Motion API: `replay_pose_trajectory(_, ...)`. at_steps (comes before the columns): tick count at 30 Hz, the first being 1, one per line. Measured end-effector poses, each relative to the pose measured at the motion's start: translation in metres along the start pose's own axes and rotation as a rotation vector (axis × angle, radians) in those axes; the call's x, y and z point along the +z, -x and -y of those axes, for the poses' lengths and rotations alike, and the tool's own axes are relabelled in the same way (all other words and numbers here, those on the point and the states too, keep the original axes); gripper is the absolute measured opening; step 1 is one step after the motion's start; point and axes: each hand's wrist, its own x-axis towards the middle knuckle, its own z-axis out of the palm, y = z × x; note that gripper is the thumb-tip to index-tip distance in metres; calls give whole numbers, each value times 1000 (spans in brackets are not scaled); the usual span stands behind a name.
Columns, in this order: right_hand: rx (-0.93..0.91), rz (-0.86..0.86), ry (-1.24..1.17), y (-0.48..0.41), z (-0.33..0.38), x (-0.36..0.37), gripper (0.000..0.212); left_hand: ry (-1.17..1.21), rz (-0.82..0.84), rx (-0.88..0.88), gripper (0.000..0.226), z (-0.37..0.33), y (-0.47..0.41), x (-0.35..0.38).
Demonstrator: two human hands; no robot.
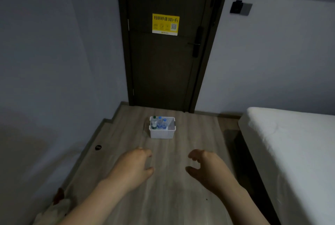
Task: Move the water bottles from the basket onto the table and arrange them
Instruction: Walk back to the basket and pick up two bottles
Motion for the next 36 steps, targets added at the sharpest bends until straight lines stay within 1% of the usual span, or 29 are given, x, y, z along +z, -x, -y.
replay_pose_trajectory(5, 27, -12, 20, -86, -7, 4, 41, -18, -1, 21, 44, 25, -85, -8)
replay_pose_trajectory(11, 65, -26, 18, -193, 3, 4, 41, -2, -10, 22, 42, 68, -184, -40)
replay_pose_trajectory(20, 98, 45, 11, -313, 10, 13, 41, 54, 53, 29, 43, 120, -292, -62)
replay_pose_trajectory(28, 85, 93, 16, -420, -8, 13, 42, 47, 86, 7, 45, 143, -396, -66)
replay_pose_trajectory(32, 88, 113, 0, -486, -27, 6, 41, 45, 109, -32, 39, 146, -460, -71)
replay_pose_trajectory(36, 60, 149, -7, -549, -45, -4, 34, 73, 130, -87, 35, 148, -520, -78)
